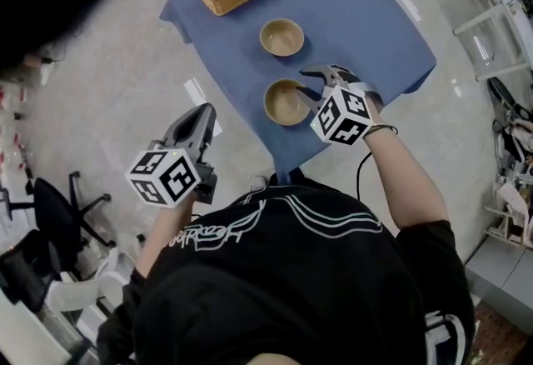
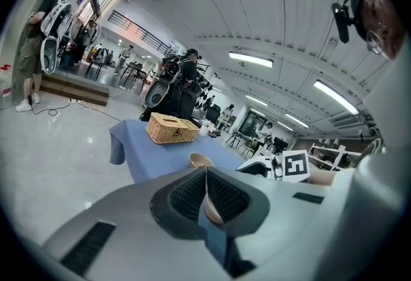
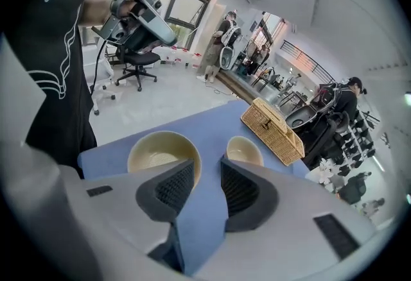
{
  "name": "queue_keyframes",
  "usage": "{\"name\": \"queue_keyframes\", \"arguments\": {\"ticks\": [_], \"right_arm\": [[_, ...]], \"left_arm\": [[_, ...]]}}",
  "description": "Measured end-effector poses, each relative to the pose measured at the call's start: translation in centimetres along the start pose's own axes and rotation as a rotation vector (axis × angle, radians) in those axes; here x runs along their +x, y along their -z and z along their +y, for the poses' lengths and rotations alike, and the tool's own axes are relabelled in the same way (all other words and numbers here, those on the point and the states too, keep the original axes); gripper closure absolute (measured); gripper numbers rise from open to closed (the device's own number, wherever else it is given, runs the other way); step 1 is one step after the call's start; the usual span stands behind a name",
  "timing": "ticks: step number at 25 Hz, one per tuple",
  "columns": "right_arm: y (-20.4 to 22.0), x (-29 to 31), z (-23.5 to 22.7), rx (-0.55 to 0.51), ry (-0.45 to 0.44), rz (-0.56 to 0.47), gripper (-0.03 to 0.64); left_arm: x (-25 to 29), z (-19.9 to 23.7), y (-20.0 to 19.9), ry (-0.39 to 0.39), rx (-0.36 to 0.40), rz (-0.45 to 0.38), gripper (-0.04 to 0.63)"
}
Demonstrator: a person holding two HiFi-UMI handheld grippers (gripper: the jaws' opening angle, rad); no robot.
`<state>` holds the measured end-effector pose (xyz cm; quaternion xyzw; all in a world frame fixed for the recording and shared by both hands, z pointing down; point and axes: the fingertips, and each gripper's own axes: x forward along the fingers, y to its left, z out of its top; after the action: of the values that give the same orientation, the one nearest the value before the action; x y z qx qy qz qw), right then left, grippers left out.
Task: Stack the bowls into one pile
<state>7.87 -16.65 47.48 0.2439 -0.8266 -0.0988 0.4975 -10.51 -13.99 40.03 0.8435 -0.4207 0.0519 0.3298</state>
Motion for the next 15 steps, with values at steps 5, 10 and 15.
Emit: {"name": "queue_keyframes", "arguments": {"ticks": [5, 10, 15], "right_arm": [[1.1, 1.4, -2.8, -0.062, 0.002, 0.021, 0.479], [2.2, 3.2, -5.0, -0.104, -0.016, 0.035, 0.479], [2.9, 5.2, -6.0, -0.188, -0.042, 0.066, 0.479]], "left_arm": [[1.4, 0.6, -0.6, -0.038, -0.020, -0.006, 0.568], [2.7, 1.2, -1.2, -0.066, -0.036, -0.017, 0.568], [3.4, 2.0, -1.7, -0.100, -0.046, -0.020, 0.568]]}}
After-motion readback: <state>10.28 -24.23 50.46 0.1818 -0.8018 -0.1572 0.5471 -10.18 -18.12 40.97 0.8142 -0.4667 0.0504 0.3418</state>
